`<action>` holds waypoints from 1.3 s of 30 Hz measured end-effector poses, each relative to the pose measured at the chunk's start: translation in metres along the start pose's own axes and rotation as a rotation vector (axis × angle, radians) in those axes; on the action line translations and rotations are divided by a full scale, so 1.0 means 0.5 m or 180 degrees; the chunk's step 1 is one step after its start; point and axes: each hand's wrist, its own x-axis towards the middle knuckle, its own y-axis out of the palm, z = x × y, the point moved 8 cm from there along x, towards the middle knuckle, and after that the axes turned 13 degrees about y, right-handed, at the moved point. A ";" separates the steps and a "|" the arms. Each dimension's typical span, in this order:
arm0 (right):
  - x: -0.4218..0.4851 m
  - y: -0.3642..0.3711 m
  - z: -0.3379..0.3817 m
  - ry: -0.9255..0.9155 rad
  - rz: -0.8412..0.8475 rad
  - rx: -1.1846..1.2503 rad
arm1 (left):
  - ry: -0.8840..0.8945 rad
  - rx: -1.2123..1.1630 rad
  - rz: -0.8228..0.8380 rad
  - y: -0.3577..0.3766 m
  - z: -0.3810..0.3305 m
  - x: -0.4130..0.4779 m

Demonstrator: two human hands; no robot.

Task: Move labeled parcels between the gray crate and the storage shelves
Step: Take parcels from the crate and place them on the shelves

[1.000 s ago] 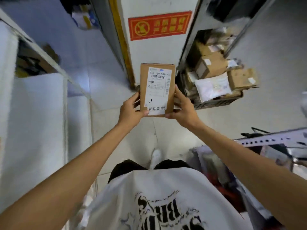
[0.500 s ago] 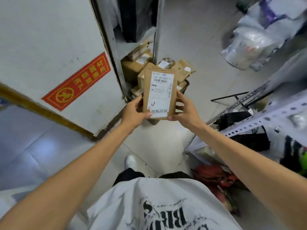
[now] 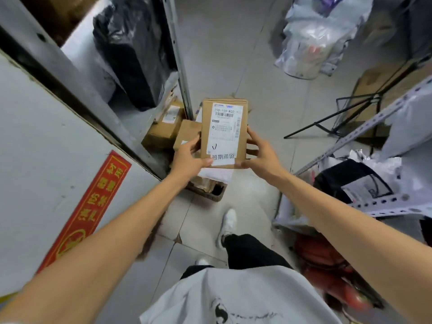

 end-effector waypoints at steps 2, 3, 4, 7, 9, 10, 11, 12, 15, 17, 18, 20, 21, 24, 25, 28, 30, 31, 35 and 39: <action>0.068 -0.009 0.013 0.0074 -0.0010 -0.0003 | -0.0148 0.0097 -0.0008 -0.008 0.004 0.067; 0.099 -0.014 0.020 0.0109 -0.0042 0.0003 | -0.0218 0.0135 -0.0013 -0.010 0.005 0.099; 0.130 -0.018 0.023 0.0154 -0.0091 -0.0001 | -0.0271 0.0182 -0.0012 -0.013 0.007 0.131; 0.216 -0.026 0.039 0.0252 -0.0202 -0.0033 | -0.0267 0.0310 0.0033 -0.020 0.011 0.229; 0.269 -0.025 0.050 0.0290 -0.0221 -0.0020 | -0.0315 0.0310 0.0100 -0.027 0.026 0.286; 0.297 -0.025 0.055 0.0317 -0.0239 -0.0005 | -0.0359 0.0302 0.0144 -0.029 0.039 0.317; 0.325 -0.025 0.058 0.0358 -0.0258 0.0005 | -0.0408 0.0302 0.0184 -0.031 0.054 0.349; 0.353 -0.022 0.059 0.0405 -0.0275 -0.0004 | -0.0452 0.0292 0.0213 -0.033 0.072 0.379; 0.437 -0.017 0.047 0.0513 -0.0369 0.0055 | -0.0534 0.0191 0.0354 -0.029 0.125 0.469; 0.485 -0.010 0.025 0.0610 -0.0417 0.0125 | -0.0572 0.0154 0.0432 -0.022 0.161 0.515; 0.504 -0.005 0.012 0.0661 -0.0422 0.0151 | -0.0592 0.0137 0.0459 -0.018 0.180 0.533; 0.539 0.005 -0.025 0.0802 -0.0438 0.0201 | -0.0714 0.0139 0.0503 -0.004 0.225 0.555; 0.553 0.012 -0.048 0.0874 -0.0436 0.0221 | -0.0784 0.0154 0.0521 0.004 0.251 0.559; 0.587 0.027 -0.126 0.1098 -0.0439 0.0365 | -0.0933 0.0235 0.0617 0.038 0.331 0.570; 0.599 0.032 -0.151 0.1176 -0.0438 0.0413 | -0.0976 0.0272 0.0624 0.048 0.356 0.574; 0.621 0.052 -0.220 0.1367 -0.0447 0.0488 | -0.1132 0.0451 0.0507 0.071 0.420 0.570; 0.630 0.061 -0.268 0.1498 -0.0455 0.0557 | -0.1148 0.0510 0.0463 0.091 0.452 0.567; 0.635 0.067 -0.294 0.1583 -0.0442 0.0617 | -0.1161 0.0492 0.0447 0.103 0.469 0.566; 0.685 0.079 -0.375 0.1742 -0.0382 0.0774 | -0.1262 0.0370 0.0373 0.139 0.533 0.583; 0.755 0.101 -0.430 0.1779 -0.0345 0.0822 | -0.1194 0.0438 0.0221 0.153 0.590 0.613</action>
